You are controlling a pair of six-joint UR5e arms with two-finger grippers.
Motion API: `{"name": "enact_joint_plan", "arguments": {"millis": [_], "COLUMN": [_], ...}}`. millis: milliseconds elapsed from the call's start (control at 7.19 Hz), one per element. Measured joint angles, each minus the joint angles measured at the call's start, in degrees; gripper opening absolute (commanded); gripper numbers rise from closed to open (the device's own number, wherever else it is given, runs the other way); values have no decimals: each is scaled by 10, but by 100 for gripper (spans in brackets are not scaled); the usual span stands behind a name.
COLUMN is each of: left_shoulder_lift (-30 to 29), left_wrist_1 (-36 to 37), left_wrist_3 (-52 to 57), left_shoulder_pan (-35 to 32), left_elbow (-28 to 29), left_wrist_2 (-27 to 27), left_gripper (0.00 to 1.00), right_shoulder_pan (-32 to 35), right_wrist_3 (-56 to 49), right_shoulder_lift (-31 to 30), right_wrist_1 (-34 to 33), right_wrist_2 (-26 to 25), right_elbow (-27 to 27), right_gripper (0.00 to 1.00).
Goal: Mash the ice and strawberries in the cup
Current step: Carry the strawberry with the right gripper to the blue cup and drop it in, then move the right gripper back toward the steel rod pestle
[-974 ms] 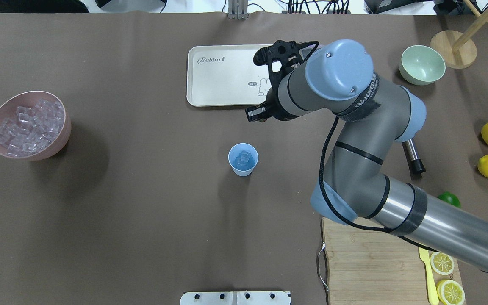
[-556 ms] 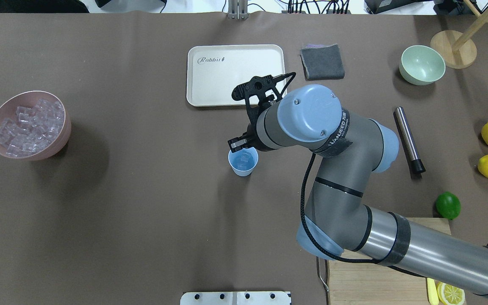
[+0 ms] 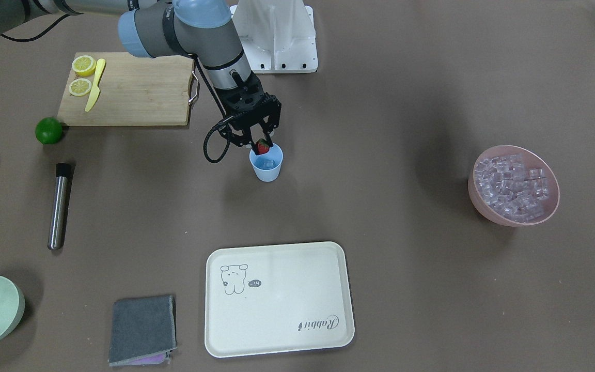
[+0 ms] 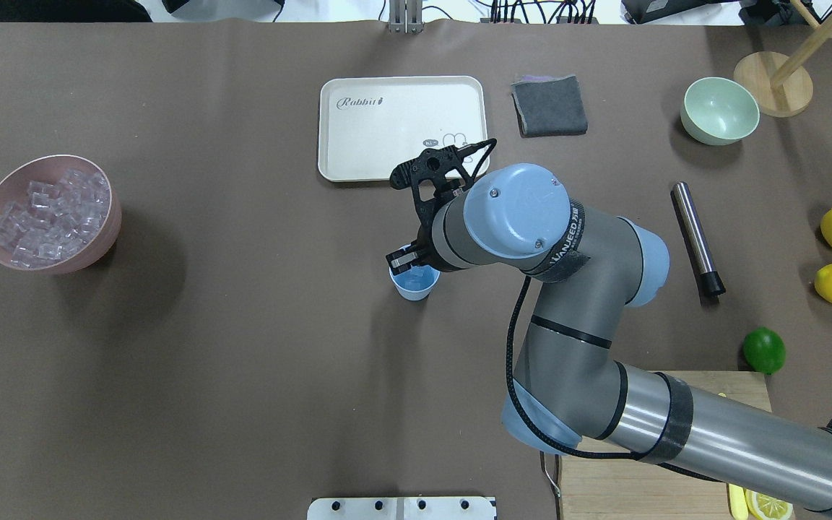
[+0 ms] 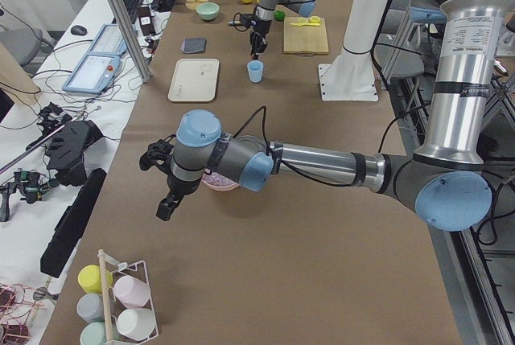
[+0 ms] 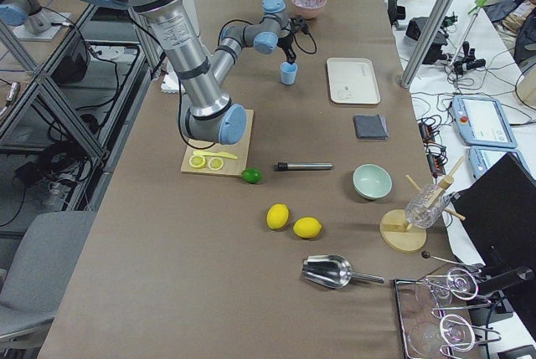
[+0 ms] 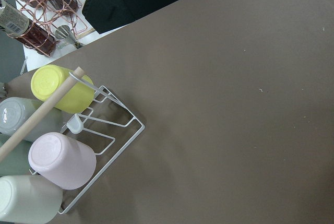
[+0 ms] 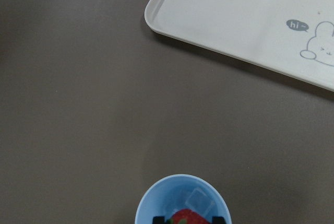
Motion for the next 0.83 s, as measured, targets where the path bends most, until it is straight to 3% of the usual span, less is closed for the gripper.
{"name": "enact_joint_plan", "arguments": {"millis": [139, 835], "left_shoulder_lift": [1, 1], "left_wrist_1": [-2, -3], "left_wrist_3": [0, 0], "left_shoulder_pan": [0, 0], "left_elbow": [0, 1], "left_wrist_2": [0, 1], "left_gripper": [97, 97], "right_shoulder_pan": [0, 28], "right_wrist_3": [0, -3], "right_shoulder_lift": [0, 0], "right_wrist_1": [4, 23], "right_wrist_2": [0, 25], "right_elbow": [-5, -11], "right_gripper": [98, 100]}}
